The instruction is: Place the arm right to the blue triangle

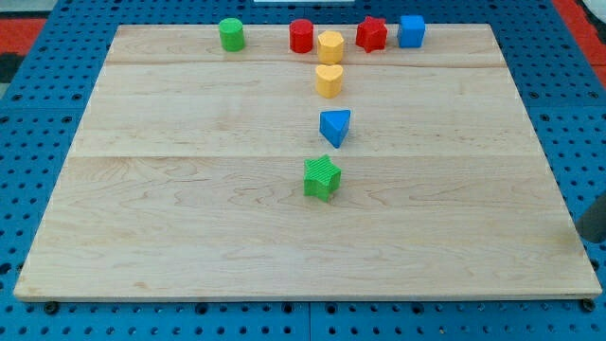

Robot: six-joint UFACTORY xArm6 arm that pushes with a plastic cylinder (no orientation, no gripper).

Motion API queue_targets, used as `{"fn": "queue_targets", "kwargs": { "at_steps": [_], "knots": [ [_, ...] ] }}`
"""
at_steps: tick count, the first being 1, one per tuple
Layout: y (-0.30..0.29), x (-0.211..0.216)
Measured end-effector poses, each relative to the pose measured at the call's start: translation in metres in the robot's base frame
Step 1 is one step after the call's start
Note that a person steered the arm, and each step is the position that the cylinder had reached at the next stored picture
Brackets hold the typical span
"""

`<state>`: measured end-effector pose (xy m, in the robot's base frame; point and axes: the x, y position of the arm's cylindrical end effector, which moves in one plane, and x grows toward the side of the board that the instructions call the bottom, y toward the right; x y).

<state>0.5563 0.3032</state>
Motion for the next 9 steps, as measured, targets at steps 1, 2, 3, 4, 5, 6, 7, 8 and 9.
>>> {"fn": "queue_targets", "kwargs": {
  "at_steps": [1, 2, 3, 4, 5, 6, 7, 8, 9],
  "knots": [
    [-0.001, -0.029],
    [-0.001, -0.037],
    [-0.001, -0.037],
    [-0.005, -0.051],
    [-0.055, -0.085],
    [-0.147, -0.112],
    [-0.209, -0.130],
    [-0.211, -0.148],
    [-0.222, -0.157]
  ]
}}
